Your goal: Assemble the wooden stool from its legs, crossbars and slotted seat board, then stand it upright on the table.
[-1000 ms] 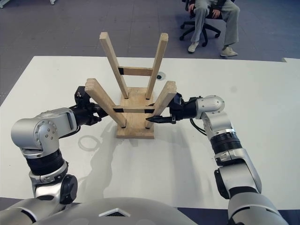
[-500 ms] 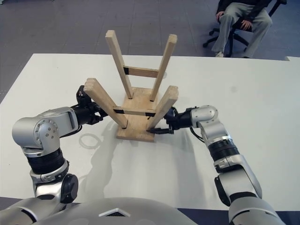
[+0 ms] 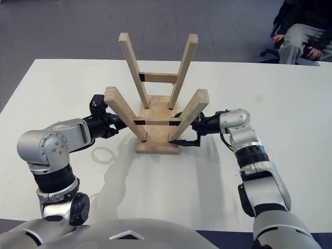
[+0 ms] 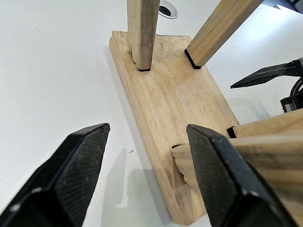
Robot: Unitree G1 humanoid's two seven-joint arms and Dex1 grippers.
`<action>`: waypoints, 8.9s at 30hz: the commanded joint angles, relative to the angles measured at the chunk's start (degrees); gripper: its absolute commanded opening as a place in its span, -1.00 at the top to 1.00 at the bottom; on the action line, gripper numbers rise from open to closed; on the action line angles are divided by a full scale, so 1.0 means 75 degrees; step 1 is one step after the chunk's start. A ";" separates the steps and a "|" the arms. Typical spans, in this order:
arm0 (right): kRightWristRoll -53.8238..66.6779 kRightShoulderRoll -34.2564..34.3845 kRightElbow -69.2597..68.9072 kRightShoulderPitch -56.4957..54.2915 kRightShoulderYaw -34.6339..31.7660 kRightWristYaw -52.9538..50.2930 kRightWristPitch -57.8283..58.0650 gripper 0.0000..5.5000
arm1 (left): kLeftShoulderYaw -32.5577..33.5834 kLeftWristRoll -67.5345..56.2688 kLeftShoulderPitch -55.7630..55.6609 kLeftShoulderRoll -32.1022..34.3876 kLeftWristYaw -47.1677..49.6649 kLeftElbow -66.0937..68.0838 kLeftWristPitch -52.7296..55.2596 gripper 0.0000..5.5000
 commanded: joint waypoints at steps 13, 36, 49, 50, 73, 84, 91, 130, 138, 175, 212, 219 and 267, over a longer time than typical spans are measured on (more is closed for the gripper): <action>0.0011 -0.1529 -0.0663 0.0069 -0.0455 0.1376 0.1202 -0.98 | 0.0307 -0.0073 0.0370 -0.0211 0.0579 -0.0320 -0.0144 -0.11; 0.3904 0.3246 -0.9604 -0.1934 -0.6745 -0.8011 1.4058 -0.45 | 0.0558 -0.0025 0.0869 -0.0051 0.1013 -0.0582 -0.0323 -0.11; 0.5019 0.3297 -0.9342 -0.4544 -0.8078 -0.9429 1.1830 -0.45 | 0.0579 -0.0065 0.0764 0.0053 0.0959 -0.0553 -0.0194 -0.11; 0.5193 0.3611 -0.9634 -0.4059 -0.8059 -0.9626 1.2262 -0.45 | 0.0591 -0.0072 0.0775 0.0064 0.0951 -0.0574 -0.0169 -0.11; 0.5625 0.2427 -0.8480 -0.1484 -0.6018 -1.0009 1.1080 -0.45 | 0.1181 0.0015 -0.0101 0.0291 0.1195 -0.0338 -0.1102 -0.11; 0.2110 0.1439 -0.6642 0.2868 -0.3145 -0.8294 0.7200 -0.45 | 0.1903 -0.1127 -0.4322 -0.0488 0.1094 0.0379 -0.0413 -0.14; 0.1861 0.1991 -0.6711 0.3451 -0.2274 -0.8126 0.7008 -0.45 | 0.0673 -0.1010 -0.3910 -0.0853 0.1138 0.1301 -0.1650 -0.14; 0.2279 0.2010 -0.8332 0.2376 -0.0348 -0.6514 0.8268 -0.45 | 0.2351 -0.2220 -0.6251 0.2414 0.2675 0.1036 -0.3177 -0.14; 0.2658 0.2955 -0.8334 0.1108 -0.0174 -0.6522 0.8348 -0.45 | 0.2590 -0.2025 -0.5201 0.3258 0.2443 0.0991 -0.3104 -0.14; 0.1712 0.0128 -0.2706 -0.2143 -0.0391 -0.0403 0.5517 -0.38 | -0.0666 -0.2589 -0.0711 0.6353 -0.6354 0.2840 -0.6612 -0.13; 0.4342 -0.2072 -0.7745 0.1757 -0.1174 -0.0433 0.9270 0.50 | -0.0654 -0.5090 0.1444 0.5517 -0.6008 0.0331 -0.5192 0.50; 0.5394 -0.2963 -0.7759 0.1329 -0.0764 0.0094 1.0849 0.50 | -0.0582 -0.6355 0.1900 0.5904 -0.6154 0.0228 -0.4119 0.50; 0.3649 -0.3238 -0.5140 0.4325 -0.1610 0.1779 0.6376 -0.72 | 0.0839 -0.1658 0.7289 0.6700 -0.9837 0.1337 -0.9807 -0.54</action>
